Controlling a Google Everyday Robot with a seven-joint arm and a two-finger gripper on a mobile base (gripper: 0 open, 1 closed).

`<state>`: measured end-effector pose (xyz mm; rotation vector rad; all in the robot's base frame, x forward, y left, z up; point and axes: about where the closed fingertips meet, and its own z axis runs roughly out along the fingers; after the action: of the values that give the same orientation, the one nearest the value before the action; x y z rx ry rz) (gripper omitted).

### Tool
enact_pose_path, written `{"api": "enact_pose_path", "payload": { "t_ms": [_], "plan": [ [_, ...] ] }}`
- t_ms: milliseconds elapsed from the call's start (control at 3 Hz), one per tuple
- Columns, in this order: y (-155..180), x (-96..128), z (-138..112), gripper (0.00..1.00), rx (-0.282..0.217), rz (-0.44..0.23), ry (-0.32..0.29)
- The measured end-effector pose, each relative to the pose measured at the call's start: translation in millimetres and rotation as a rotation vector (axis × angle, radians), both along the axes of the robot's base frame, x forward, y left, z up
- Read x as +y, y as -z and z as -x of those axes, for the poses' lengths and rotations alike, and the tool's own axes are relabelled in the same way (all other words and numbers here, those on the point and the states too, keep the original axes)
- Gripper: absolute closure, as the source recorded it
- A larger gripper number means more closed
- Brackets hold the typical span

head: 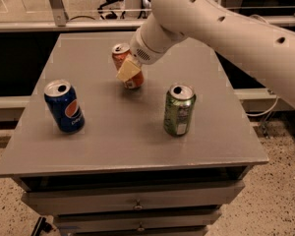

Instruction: Pick coke can

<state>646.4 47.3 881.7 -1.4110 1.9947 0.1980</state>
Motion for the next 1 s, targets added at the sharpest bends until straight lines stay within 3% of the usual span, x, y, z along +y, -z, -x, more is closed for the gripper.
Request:
{"api": "enact_pose_path", "payload": {
  "t_ms": [333,1000],
  "plan": [
    [-13,-6,5,1.00,-0.035,-0.027,-0.001],
    [-43,-19,27,1.00,-0.104,-0.110,-0.031]
  ]
}}
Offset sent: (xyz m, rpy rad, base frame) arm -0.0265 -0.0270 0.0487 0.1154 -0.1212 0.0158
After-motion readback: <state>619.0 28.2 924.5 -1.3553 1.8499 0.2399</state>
